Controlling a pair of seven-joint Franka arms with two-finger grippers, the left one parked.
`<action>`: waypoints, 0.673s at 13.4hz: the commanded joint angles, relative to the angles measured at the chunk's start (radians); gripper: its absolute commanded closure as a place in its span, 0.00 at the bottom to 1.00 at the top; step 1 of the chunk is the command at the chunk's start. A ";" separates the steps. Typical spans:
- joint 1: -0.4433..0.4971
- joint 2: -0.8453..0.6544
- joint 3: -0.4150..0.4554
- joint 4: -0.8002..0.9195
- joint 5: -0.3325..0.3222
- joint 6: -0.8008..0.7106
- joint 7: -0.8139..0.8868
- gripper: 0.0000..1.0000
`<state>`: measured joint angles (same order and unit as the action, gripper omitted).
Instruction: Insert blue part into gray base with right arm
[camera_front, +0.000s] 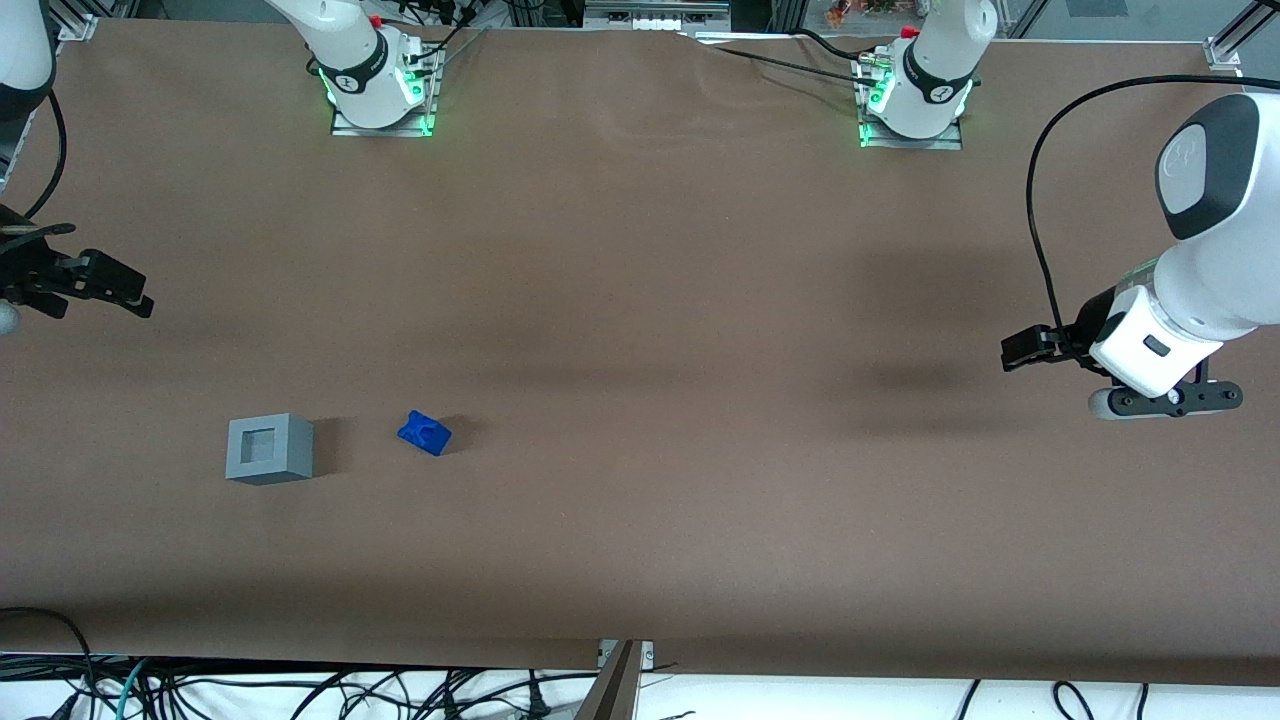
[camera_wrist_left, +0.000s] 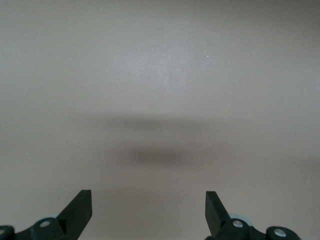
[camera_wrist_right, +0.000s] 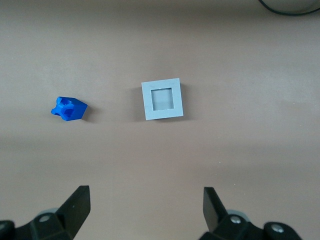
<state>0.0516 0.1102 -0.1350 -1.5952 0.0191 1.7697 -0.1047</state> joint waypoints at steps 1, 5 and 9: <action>-0.010 0.006 0.005 0.023 -0.005 -0.021 -0.023 0.00; -0.009 0.006 0.005 0.023 -0.011 -0.015 -0.023 0.00; 0.017 0.057 0.011 0.023 -0.070 -0.018 -0.026 0.00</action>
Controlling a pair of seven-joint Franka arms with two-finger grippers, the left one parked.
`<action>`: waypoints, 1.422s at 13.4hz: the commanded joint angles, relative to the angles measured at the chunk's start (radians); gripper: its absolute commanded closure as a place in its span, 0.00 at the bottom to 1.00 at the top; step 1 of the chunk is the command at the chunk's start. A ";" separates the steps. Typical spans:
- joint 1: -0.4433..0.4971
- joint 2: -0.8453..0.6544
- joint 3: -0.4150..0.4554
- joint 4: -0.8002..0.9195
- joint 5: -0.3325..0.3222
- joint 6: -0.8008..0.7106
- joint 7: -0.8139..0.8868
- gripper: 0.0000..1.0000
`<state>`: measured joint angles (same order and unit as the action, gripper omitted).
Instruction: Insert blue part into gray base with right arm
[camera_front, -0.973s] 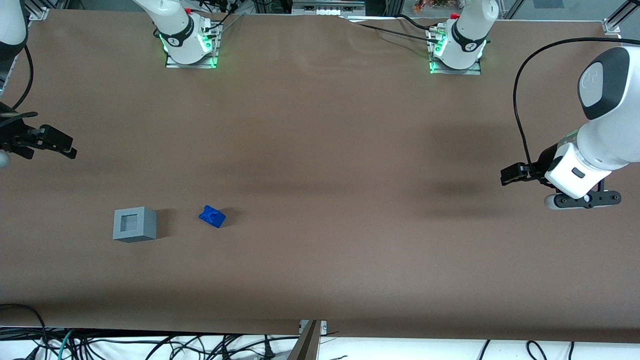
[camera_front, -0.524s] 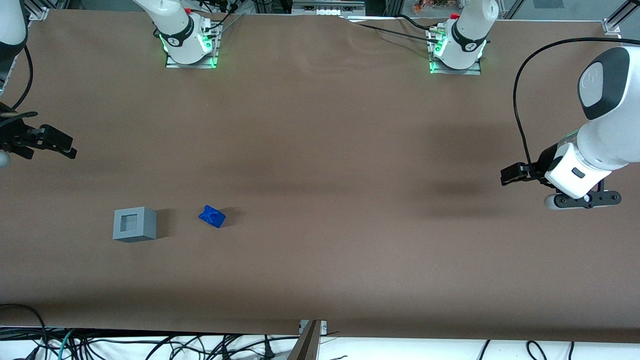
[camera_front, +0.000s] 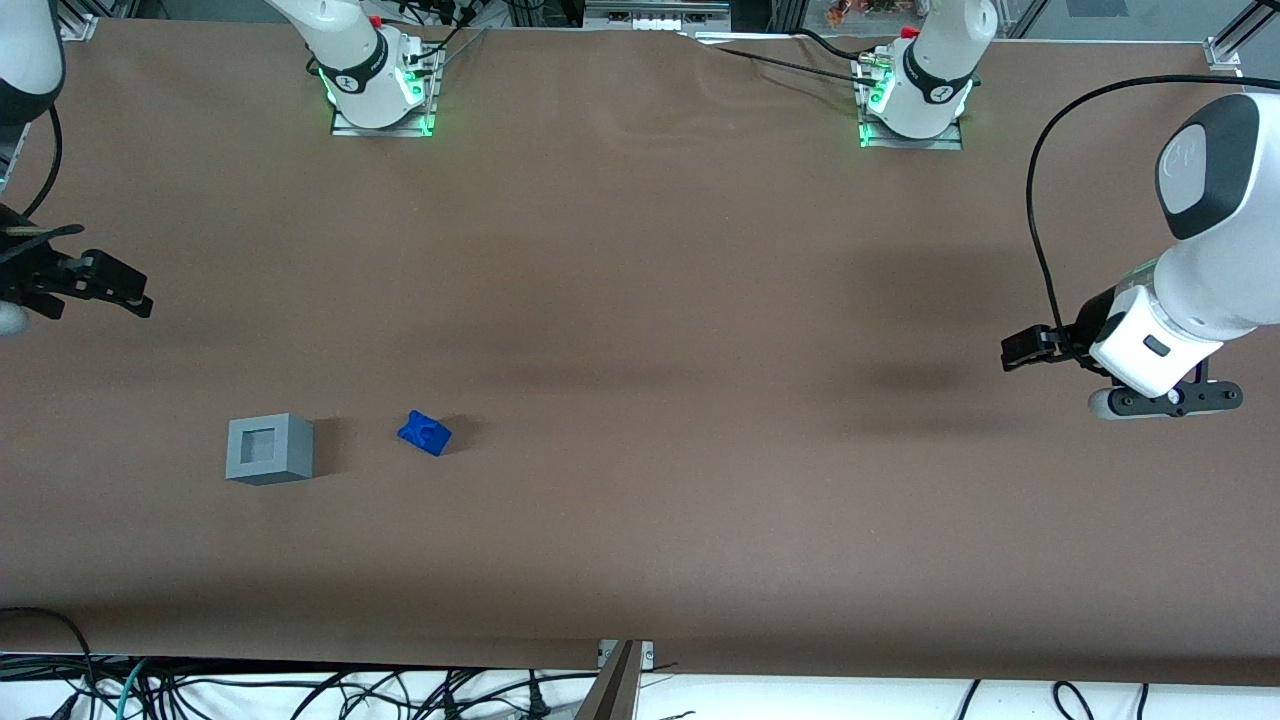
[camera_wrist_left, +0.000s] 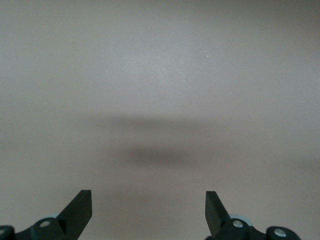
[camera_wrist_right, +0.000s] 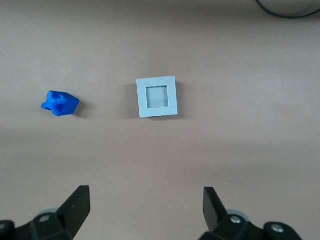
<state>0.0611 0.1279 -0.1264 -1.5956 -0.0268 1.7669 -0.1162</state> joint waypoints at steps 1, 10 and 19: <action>0.005 0.042 0.002 0.022 -0.018 -0.014 -0.017 0.00; 0.153 0.292 0.005 0.023 0.091 0.176 0.539 0.01; 0.295 0.473 0.005 0.023 0.091 0.396 0.632 0.01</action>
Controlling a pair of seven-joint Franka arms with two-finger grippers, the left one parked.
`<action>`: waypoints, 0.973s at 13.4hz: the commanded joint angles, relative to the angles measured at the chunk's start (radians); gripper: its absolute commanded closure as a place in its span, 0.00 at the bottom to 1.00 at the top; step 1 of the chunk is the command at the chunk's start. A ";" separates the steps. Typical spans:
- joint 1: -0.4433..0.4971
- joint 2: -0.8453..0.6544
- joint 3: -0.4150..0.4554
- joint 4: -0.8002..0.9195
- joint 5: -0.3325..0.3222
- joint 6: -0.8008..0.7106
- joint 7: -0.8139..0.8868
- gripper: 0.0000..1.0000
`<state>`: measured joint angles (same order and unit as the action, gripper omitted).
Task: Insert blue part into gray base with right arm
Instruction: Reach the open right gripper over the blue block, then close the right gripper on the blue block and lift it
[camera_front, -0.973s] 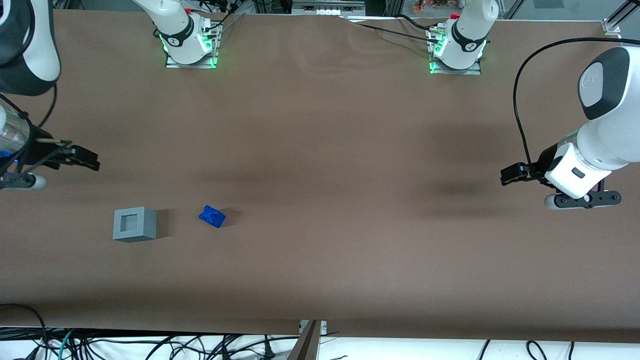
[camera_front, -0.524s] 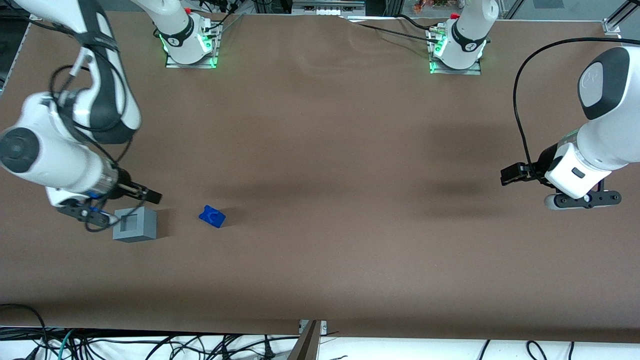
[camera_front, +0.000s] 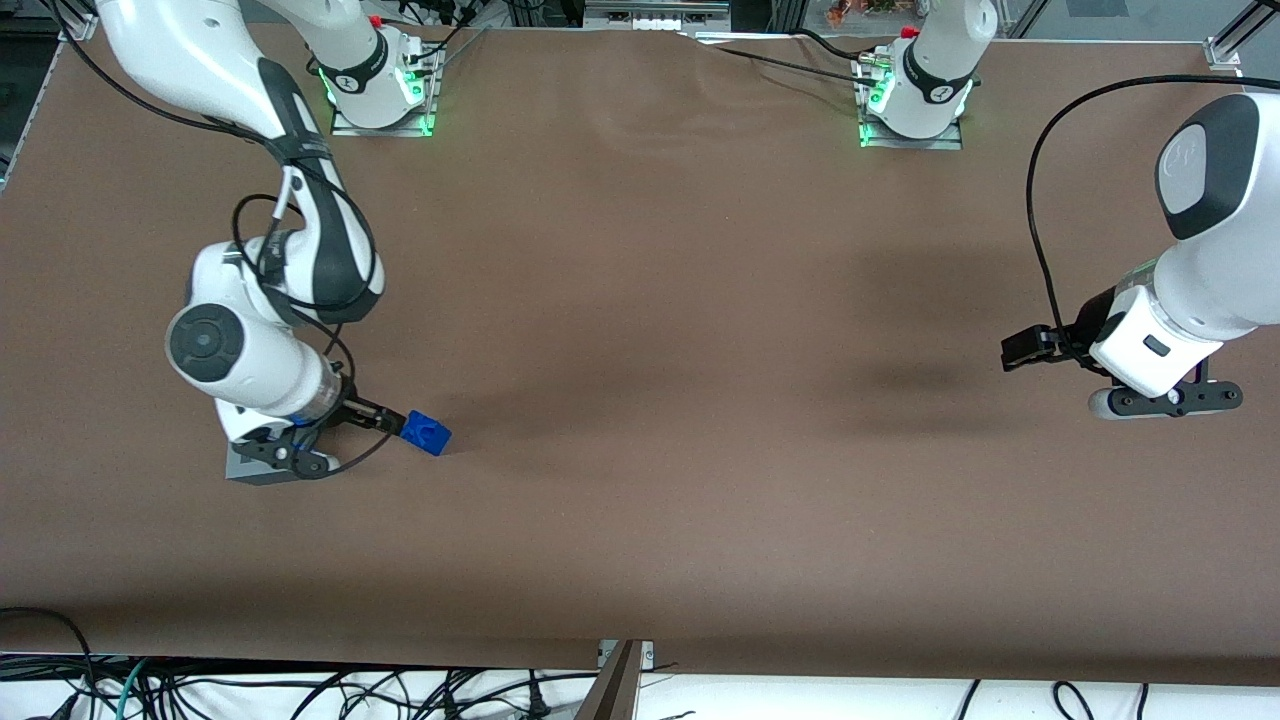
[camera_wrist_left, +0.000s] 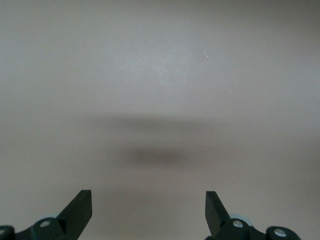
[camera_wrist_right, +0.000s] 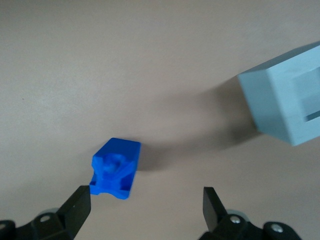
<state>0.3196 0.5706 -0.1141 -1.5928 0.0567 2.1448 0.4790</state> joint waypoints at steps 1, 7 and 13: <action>0.042 0.041 -0.007 0.020 0.008 0.035 0.038 0.01; 0.041 0.091 -0.009 0.020 0.008 0.096 0.038 0.01; 0.041 0.123 -0.009 0.020 0.009 0.138 0.068 0.01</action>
<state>0.3591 0.6786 -0.1198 -1.5923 0.0567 2.2776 0.5184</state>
